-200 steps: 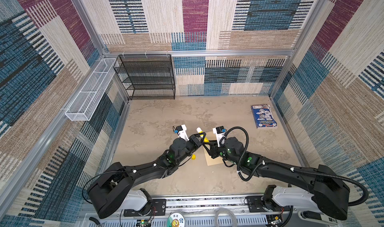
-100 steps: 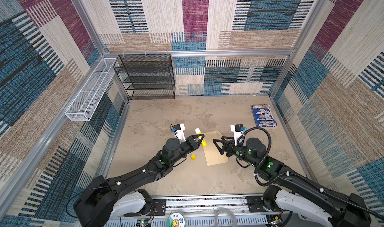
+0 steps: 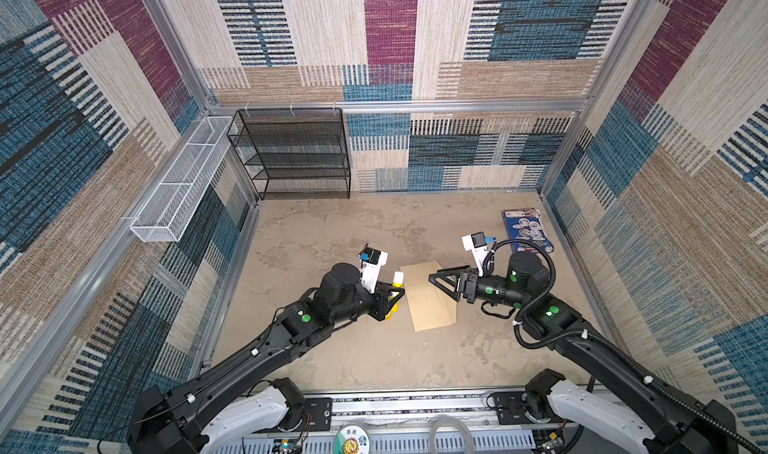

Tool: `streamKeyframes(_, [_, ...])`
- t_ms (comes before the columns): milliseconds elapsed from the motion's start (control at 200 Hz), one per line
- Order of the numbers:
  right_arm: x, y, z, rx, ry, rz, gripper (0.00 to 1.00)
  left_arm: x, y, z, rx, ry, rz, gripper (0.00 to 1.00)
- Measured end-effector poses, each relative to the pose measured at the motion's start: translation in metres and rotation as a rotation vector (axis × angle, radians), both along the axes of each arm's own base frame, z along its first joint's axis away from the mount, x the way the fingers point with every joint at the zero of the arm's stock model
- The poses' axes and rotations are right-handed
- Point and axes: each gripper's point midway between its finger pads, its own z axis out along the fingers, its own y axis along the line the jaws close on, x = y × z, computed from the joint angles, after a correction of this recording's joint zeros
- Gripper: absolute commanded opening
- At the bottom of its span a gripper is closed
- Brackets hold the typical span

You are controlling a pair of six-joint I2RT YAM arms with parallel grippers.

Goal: Place the letter into the envelope and seal it

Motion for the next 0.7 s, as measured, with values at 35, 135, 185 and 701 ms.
streamKeyframes(35, [-0.003,0.002,-0.005,0.003,0.012,0.020,0.77,-0.003,-0.001,-0.003,0.024,-0.007,-0.026,0.00])
streamKeyframes(135, [-0.009,0.004,-0.016,0.006,0.043,0.062,0.78,-0.007,-0.003,-0.009,0.075,-0.033,-0.071,0.00])
streamKeyframes(185, [-0.013,0.006,-0.018,0.015,0.043,0.084,0.78,-0.009,-0.004,-0.012,0.095,-0.042,-0.090,0.00])
streamKeyframes(701, [-0.030,0.044,-0.041,-0.008,0.076,0.168,0.70,-0.024,-0.019,-0.013,0.165,-0.113,-0.208,0.00])
